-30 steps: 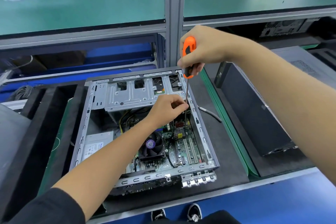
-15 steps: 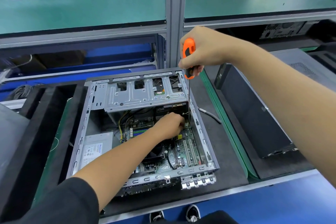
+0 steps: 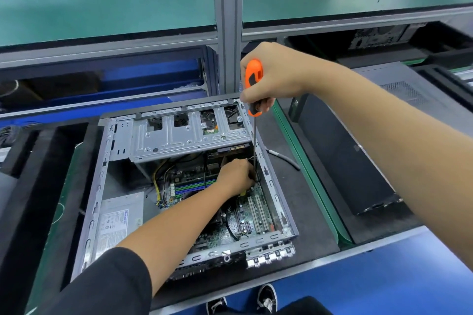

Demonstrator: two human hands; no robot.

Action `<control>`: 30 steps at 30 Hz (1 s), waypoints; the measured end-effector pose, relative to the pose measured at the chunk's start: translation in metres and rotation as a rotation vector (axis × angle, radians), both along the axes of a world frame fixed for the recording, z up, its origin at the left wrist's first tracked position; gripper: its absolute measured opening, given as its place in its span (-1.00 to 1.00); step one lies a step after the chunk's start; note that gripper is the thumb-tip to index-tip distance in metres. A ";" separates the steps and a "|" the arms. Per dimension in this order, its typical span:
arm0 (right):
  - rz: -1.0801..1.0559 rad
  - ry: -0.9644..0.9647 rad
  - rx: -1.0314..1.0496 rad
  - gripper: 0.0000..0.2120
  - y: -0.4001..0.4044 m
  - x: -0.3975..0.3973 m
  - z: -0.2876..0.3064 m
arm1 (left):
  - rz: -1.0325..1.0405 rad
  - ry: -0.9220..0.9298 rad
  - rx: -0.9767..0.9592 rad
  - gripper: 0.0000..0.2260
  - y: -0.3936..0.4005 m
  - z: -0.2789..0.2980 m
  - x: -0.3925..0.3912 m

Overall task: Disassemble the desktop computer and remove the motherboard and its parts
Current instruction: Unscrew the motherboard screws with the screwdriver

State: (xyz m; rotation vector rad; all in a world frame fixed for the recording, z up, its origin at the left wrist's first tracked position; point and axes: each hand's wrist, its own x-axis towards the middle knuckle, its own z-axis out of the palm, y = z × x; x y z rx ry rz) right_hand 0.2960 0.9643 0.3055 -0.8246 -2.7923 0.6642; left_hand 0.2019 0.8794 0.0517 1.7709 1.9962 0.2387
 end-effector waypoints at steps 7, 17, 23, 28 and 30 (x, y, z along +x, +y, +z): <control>0.016 0.012 -0.014 -0.74 -0.001 0.001 0.004 | -0.001 -0.012 0.008 -0.86 0.001 -0.001 0.000; 0.044 0.008 -0.006 -0.68 -0.005 0.002 0.002 | -0.100 0.129 -0.007 -0.83 0.000 -0.006 0.004; 0.037 -0.014 0.038 -0.69 -0.003 0.001 0.001 | -0.070 0.123 0.018 -0.77 -0.002 -0.008 0.005; 0.038 -0.007 0.053 -0.69 -0.002 0.002 0.000 | 0.022 0.054 0.049 -0.86 -0.003 -0.006 0.005; 0.035 -0.009 0.043 -0.70 -0.002 0.003 0.001 | 0.016 0.071 0.056 -0.88 -0.003 -0.008 0.005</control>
